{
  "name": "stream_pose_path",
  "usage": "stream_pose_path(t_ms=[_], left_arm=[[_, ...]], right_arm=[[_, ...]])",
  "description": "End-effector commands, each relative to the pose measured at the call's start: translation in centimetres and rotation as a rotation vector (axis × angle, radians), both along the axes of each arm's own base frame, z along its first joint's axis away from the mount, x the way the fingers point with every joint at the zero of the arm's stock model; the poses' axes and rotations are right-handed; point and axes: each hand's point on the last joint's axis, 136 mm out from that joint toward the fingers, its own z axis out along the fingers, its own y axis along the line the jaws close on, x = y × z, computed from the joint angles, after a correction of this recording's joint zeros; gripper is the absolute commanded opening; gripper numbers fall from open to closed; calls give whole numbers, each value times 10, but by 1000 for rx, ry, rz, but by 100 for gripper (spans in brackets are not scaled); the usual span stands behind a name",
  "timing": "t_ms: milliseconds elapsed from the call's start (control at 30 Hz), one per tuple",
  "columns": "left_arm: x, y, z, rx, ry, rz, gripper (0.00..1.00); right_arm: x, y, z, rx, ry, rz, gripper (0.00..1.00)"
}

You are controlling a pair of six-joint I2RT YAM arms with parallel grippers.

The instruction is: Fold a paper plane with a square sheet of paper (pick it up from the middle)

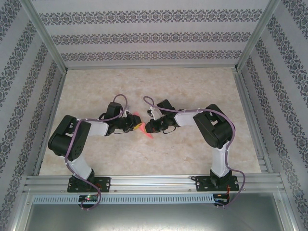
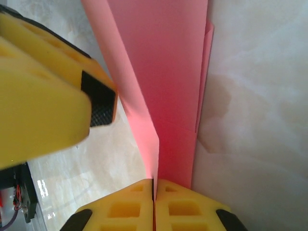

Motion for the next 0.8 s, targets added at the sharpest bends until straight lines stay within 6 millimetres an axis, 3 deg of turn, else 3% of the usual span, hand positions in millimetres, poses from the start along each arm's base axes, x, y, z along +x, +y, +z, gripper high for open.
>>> stream_pose_path(t_ms=[0,433,633,767], left_arm=[[-1,-6,-1,-2,-20,-34,26],[-3,-1,-24,41,45,-11,25],[-4,1,-27,66,55,-14,24],[-6,2,-30,73,62,-14,24]], right_arm=[[-2,2,-7,-22,14,13,7],[-5,-1,-11,-67,18,20,11],[-3,2,16,-9,4,16,18],[-5,-4,24,-11,10,7,20]])
